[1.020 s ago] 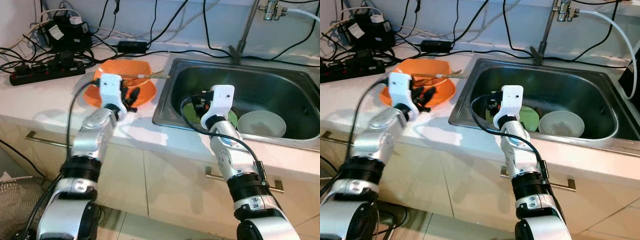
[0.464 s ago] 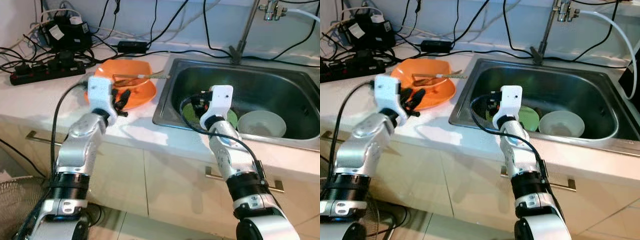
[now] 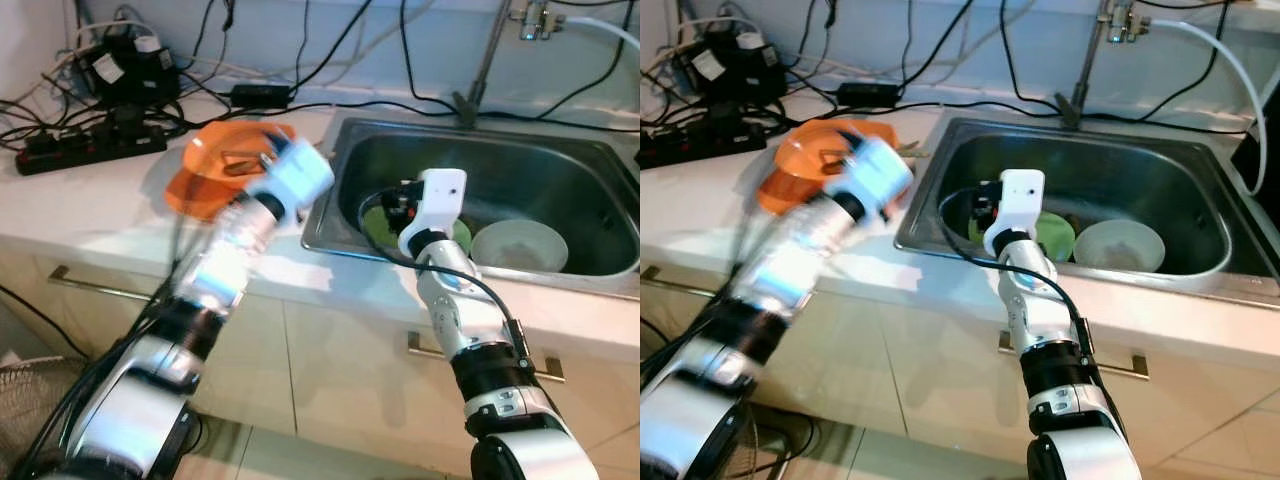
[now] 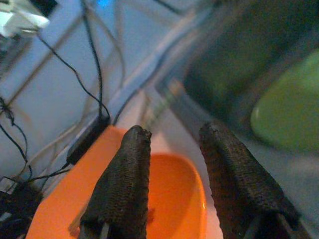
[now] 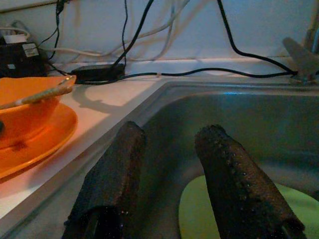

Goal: Kitchen organization

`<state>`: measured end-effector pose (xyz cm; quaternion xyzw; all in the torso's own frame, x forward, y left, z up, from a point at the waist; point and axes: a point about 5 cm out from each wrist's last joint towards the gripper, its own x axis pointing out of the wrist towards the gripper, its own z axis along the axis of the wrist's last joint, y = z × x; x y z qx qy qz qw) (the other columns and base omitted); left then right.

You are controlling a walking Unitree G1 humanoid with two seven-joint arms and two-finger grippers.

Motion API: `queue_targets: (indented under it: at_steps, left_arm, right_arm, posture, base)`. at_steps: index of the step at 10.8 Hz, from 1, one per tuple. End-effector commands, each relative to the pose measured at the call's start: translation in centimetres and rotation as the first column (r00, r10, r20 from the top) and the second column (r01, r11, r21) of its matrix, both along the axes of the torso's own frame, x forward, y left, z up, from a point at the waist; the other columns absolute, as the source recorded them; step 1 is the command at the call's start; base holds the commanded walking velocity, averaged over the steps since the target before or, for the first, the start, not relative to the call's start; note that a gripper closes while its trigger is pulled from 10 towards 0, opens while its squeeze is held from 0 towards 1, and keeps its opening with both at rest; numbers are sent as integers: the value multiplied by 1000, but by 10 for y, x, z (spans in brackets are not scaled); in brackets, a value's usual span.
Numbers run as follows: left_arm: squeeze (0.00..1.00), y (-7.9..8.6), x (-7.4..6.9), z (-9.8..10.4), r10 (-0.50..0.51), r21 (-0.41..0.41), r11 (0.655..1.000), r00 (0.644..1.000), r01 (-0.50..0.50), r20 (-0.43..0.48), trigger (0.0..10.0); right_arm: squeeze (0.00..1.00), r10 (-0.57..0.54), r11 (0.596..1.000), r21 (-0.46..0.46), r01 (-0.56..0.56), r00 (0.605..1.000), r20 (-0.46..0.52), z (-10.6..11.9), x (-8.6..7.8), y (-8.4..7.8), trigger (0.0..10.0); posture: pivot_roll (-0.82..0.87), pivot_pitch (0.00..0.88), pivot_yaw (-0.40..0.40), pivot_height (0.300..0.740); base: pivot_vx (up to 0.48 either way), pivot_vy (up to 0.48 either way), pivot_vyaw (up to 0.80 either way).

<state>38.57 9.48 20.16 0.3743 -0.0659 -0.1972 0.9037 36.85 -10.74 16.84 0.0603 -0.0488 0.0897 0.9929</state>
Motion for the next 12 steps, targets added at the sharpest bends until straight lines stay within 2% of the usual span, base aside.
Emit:
queue_targets:
  at_steps: [1, 3, 5, 6, 7, 8, 12]
  left_arm:
    - [0, -1, 4, 4, 7, 52, 999, 999, -9, 35, 10000]
    - [0, -4, 16, 11, 17, 135, 990, 997, -27, 80, 10000]
    - [0, -7, 22, 25, 17, 127, 991, 990, -35, 140, 10000]
    - [1000, -7, 23, 27, 24, 124, 991, 989, -42, 144, 10000]
    - [824, -9, 25, 25, 19, 165, 985, 988, -45, 156, 10000]
    - [0, -11, 25, 24, 7, 201, 979, 987, -40, 163, 10000]
    - [0, -17, 26, 21, -10, 244, 969, 985, -32, 171, 10000]
  right_arm:
    - [0, -9, 1000, 14, 9, 1000, 13, 2, -1, -1, 10000]
    - [0, -20, 1000, 23, 20, 1000, 15, -1, -9, -3, 10000]
    - [0, -38, 999, 31, 38, 999, 6, -4, -16, -6, 10000]
    - [0, -43, 999, 31, 43, 999, 2, -6, -18, -8, 10000]
    - [0, -51, 998, 31, 51, 999, -5, -7, -23, -9, 10000]
    - [0, -55, 998, 32, 56, 998, -9, -8, -25, -9, 10000]
    - [0, -78, 996, 42, 79, 997, -25, -10, -39, -13, 10000]
  posture:
    - [142, 22, 35, 740]
    - [116, 50, 55, 740]
    - [98, 65, 65, 740]
    - [88, 75, 69, 740]
    - [77, 87, 74, 740]
    - [71, 99, 77, 740]
    - [36, 145, 93, 740]
  base:
    - [0, 0, 0]
    - [0, 0, 0]
    - [0, 0, 0]
    - [0, 0, 0]
    - [0, 0, 0]
    - [0, 0, 0]
    - [0, 0, 0]
